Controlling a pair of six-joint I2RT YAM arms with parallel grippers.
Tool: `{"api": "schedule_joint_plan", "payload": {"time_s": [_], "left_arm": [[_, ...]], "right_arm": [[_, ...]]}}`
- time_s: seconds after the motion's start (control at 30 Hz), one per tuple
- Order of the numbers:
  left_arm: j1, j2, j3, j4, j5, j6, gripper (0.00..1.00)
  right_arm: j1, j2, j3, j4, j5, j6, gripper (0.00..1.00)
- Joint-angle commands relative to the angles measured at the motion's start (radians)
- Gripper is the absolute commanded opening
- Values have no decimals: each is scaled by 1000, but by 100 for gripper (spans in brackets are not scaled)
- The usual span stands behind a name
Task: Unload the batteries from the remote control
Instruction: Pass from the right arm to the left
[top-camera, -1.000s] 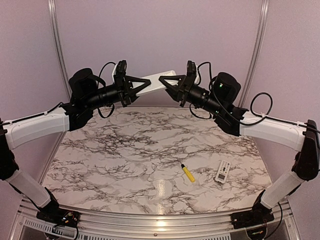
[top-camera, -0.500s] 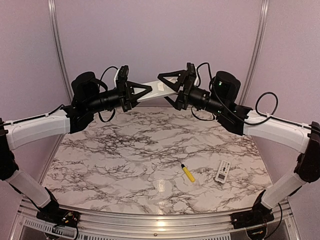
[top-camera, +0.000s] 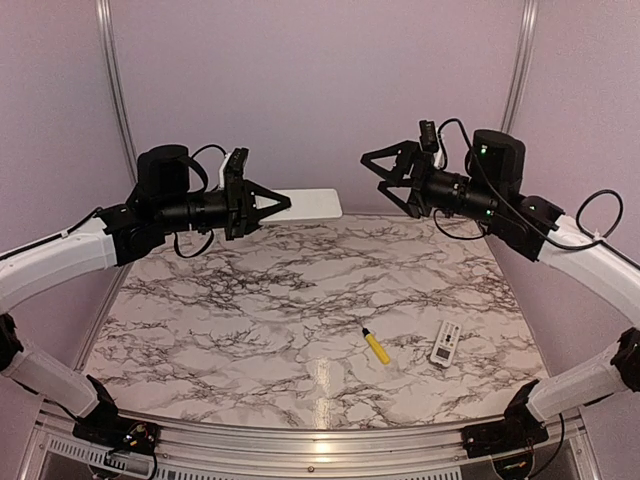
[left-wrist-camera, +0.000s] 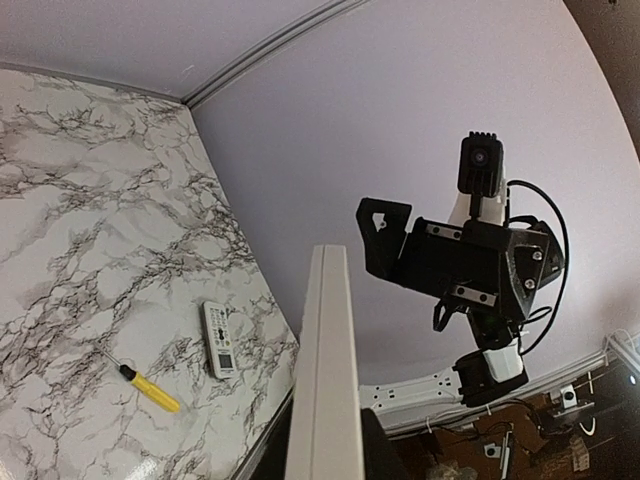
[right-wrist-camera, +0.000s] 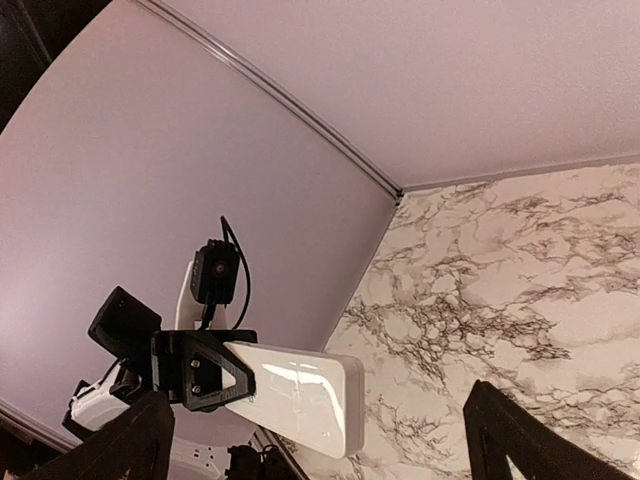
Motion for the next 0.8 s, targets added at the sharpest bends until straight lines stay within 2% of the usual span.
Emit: {"api": "schedule_joint_plan", "payload": {"time_s": [0.0,0.2,0.37,0.5,0.77], "left_arm": [[-31,-66,45,-231,-107,90,0],[-104,-55,108,-396,-256,122,0],[-182,16,249,-672,-475,104,0],[-223,42,298,-694,-505,124,0],[-229,-3,224,-627,-471,58,0]], "right_arm": [[-8,-7,79,-243,76,-137,99],[-8,16,119,-347,88,-161,99],[-8,4,104,-380,114,-176,99],[-8,-20,73,-380,139,-162,99],[-8,-57,41,-400,167,-173,99]]}}
